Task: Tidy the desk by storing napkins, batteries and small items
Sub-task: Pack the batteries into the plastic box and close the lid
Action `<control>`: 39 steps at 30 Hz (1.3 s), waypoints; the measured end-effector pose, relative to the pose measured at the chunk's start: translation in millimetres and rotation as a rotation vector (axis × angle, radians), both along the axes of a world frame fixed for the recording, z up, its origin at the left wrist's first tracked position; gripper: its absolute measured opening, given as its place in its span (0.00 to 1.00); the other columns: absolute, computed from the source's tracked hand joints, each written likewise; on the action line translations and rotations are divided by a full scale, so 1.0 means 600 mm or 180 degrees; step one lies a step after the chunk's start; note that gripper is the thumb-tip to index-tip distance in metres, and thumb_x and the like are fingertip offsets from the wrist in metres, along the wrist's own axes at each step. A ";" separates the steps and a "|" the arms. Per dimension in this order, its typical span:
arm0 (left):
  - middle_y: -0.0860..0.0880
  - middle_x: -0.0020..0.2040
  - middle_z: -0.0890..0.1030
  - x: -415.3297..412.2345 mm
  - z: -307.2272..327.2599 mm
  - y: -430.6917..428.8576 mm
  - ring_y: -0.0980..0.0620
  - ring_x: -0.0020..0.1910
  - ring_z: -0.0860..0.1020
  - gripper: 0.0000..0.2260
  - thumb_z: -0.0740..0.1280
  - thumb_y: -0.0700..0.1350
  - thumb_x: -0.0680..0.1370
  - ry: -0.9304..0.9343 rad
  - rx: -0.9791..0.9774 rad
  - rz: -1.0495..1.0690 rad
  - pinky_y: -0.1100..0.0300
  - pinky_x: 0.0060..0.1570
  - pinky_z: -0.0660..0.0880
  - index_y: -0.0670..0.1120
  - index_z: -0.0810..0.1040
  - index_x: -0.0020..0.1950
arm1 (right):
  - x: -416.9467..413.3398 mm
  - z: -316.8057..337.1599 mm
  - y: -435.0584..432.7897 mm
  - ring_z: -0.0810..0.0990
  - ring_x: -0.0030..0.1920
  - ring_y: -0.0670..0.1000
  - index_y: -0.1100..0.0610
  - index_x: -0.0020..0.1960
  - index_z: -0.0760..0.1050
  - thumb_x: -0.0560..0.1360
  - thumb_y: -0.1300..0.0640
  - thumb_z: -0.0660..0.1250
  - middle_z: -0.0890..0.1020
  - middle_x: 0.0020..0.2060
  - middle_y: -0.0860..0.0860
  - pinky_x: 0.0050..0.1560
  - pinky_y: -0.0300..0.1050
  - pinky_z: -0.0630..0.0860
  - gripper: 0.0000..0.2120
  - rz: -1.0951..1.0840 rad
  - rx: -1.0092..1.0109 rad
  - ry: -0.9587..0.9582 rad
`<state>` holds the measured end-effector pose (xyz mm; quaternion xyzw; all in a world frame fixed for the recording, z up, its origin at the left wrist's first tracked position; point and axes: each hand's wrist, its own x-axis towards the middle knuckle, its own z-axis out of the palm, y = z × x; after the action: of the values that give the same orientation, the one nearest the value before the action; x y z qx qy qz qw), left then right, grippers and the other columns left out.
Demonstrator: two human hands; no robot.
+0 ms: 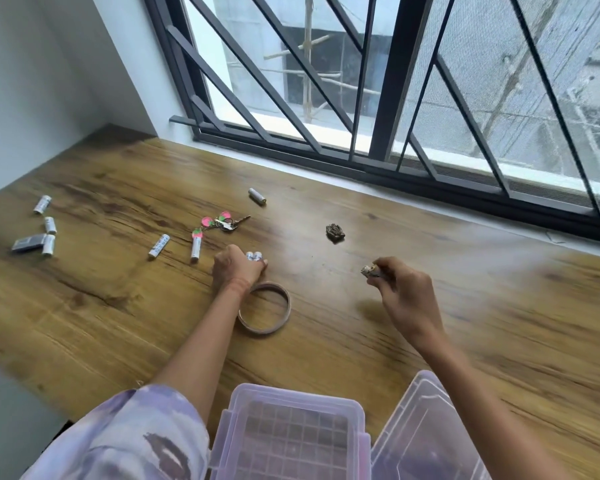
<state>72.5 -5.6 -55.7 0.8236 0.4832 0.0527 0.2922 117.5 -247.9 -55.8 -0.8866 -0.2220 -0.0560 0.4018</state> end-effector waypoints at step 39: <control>0.43 0.38 0.84 -0.356 0.060 -0.044 0.51 0.36 0.84 0.04 0.66 0.36 0.74 -0.1475 -0.3851 -0.0307 0.61 0.38 0.81 0.36 0.79 0.43 | -0.351 0.036 0.076 0.82 0.45 0.56 0.65 0.49 0.78 0.72 0.68 0.68 0.82 0.44 0.59 0.50 0.50 0.80 0.06 -0.0445 0.1452 0.3650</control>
<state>-141.0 -32.3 -19.9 0.5017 0.3145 -0.0657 0.8032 -93.3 -202.5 -34.1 -0.6799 0.1054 0.3570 0.6319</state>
